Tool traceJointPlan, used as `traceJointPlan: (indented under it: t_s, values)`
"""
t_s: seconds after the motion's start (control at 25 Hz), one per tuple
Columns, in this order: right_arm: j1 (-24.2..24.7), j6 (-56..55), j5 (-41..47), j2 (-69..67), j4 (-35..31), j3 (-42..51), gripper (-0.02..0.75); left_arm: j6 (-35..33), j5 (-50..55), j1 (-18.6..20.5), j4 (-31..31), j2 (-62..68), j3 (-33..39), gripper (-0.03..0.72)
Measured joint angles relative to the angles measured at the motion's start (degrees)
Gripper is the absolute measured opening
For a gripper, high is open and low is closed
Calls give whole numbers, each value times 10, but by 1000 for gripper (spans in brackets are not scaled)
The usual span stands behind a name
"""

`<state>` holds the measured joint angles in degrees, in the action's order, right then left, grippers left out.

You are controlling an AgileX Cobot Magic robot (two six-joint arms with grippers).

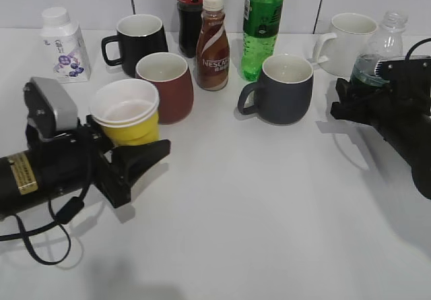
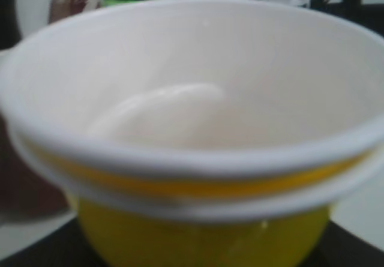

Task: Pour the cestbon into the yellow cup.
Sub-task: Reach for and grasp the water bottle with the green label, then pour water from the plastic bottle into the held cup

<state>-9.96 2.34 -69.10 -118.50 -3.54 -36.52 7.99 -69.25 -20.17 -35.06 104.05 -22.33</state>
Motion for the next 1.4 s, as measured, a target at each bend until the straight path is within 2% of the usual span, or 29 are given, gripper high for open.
traceJointPlan:
  t_s: [0.24, 0.48, 0.72, 1.0, 1.2, 1.4]
  values:
    - [0, 0, 0, 0, -1, -1, 480, 0, 0, -32, 4, 0, -9, 442]
    - [0, 1, -1, 28, 24, 41, 480, 1, 0, -42, 5, 0, -9, 442]
    - [0, 19, 18, 113, 139, 111, 480, 31, 0, -44, -8, 0, -36, 442]
    - [0, 28, 17, 161, 284, 94, 480, 34, 43, -73, -27, 0, -85, 442]
    - [-27, 57, 21, 162, 322, 66, 480, 44, 108, -105, -30, 1, -117, 442]
    - [-69, 95, 60, 163, 344, 24, 480, 48, 128, -115, -33, 1, -135, 442]
